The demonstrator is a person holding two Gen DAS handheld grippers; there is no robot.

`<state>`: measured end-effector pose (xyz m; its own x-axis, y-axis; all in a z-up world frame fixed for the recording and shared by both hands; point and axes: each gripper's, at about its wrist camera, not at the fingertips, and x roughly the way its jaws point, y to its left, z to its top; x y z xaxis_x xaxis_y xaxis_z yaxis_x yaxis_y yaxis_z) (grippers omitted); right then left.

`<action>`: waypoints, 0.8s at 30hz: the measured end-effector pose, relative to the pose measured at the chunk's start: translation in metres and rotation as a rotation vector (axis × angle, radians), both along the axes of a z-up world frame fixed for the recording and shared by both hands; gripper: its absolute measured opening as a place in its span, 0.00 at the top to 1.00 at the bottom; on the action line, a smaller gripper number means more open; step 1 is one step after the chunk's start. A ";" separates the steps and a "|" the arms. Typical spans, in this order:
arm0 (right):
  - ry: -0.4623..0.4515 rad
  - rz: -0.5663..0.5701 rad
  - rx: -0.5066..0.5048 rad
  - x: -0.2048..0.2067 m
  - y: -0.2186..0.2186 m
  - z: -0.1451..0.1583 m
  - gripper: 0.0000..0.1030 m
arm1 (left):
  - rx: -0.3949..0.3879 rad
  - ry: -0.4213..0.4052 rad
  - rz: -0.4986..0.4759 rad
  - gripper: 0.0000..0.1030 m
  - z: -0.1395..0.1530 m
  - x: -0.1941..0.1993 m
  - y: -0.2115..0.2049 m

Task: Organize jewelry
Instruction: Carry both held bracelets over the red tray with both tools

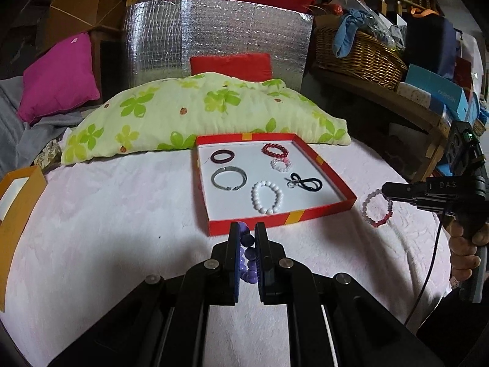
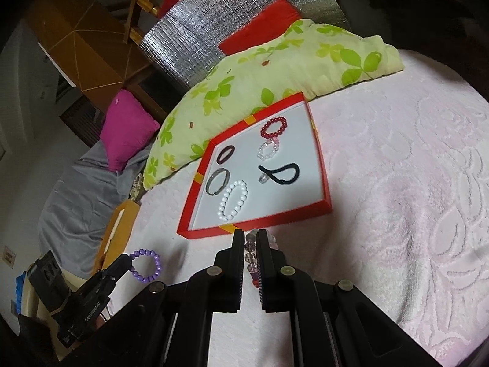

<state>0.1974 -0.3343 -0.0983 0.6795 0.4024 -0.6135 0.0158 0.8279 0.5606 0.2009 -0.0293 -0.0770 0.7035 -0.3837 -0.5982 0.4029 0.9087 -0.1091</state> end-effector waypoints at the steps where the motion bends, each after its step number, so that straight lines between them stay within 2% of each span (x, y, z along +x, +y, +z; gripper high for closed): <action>1: -0.003 -0.001 -0.001 0.002 0.001 0.002 0.92 | 0.005 -0.003 -0.004 0.91 0.001 0.002 -0.002; 16: -0.012 0.002 0.001 0.047 0.014 0.014 0.92 | 0.047 -0.027 -0.051 0.91 0.015 0.057 -0.026; 24: -0.008 0.013 -0.019 0.098 0.021 0.013 0.91 | 0.020 0.003 -0.061 0.91 0.007 0.095 -0.039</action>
<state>0.2956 -0.3131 -0.0852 0.6788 0.3995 -0.6161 0.0007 0.8387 0.5445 0.2955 -0.0686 -0.0695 0.6771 -0.4138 -0.6085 0.4576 0.8844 -0.0921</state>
